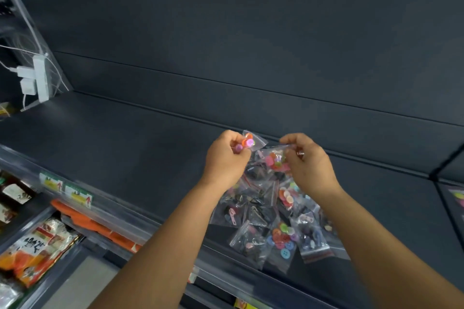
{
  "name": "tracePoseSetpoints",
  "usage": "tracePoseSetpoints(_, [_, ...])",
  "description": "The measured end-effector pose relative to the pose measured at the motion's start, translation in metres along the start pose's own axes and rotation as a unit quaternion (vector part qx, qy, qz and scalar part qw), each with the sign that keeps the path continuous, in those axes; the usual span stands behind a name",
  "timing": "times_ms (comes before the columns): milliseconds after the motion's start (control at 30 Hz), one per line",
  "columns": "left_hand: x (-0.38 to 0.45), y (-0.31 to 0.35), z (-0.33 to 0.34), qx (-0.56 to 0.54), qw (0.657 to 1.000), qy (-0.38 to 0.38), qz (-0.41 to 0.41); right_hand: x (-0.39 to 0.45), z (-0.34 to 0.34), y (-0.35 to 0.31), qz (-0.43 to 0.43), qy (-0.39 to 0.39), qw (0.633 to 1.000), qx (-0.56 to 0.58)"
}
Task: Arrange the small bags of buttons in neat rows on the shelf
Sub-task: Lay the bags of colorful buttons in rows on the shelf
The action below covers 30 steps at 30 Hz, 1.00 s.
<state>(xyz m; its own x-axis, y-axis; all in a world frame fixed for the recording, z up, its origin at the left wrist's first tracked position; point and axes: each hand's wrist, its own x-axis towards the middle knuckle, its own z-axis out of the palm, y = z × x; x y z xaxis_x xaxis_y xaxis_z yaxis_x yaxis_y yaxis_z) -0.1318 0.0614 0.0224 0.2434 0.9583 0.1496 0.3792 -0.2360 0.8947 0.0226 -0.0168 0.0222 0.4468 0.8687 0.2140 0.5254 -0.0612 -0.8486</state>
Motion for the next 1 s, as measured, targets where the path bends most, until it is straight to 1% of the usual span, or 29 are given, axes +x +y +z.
tracePoseSetpoints(100, [-0.014, 0.017, 0.017, -0.057, 0.995, -0.082, -0.015, -0.010, -0.018, -0.002, 0.000, 0.026, 0.999, 0.035])
tracePoseSetpoints(200, [-0.029, 0.029, 0.038, -0.053, 0.987, -0.152, -0.019, -0.023, -0.042, 0.003, 0.022, 0.051, 0.997, 0.045])
tracePoseSetpoints(267, [-0.040, 0.038, 0.054, -0.071, 0.978, -0.195, -0.026, -0.033, -0.060, 0.009, 0.041, 0.071, 0.995, 0.054])
tracePoseSetpoints(400, [-0.064, 0.060, 0.088, -0.114, 0.961, -0.250, -0.041, -0.054, -0.101, 0.023, 0.073, 0.116, 0.989, 0.052])
tracePoseSetpoints(567, [-0.095, 0.093, 0.132, -0.104, 0.953, -0.283, -0.035, -0.083, -0.155, 0.038, 0.094, 0.123, 0.986, 0.068])
tracePoseSetpoints(733, [-0.138, 0.130, 0.187, -0.136, 0.957, -0.254, -0.040, -0.113, -0.215, 0.062, 0.119, 0.146, 0.978, 0.090])
tracePoseSetpoints(767, [-0.147, 0.137, 0.198, -0.144, 0.957, -0.246, -0.044, -0.119, -0.227, 0.067, 0.129, 0.144, 0.975, 0.108])
tracePoseSetpoints(833, [-0.165, 0.152, 0.222, -0.159, 0.957, -0.236, -0.053, -0.133, -0.253, 0.080, 0.150, 0.128, 0.963, 0.184])
tracePoseSetpoints(900, [-0.186, 0.168, 0.246, -0.163, 0.955, -0.241, -0.052, -0.146, -0.282, 0.095, 0.168, 0.116, 0.951, 0.233])
tracePoseSetpoints(1000, [-0.219, 0.190, 0.282, -0.142, 0.952, -0.268, -0.049, -0.168, -0.326, 0.122, 0.177, 0.123, 0.949, 0.229])
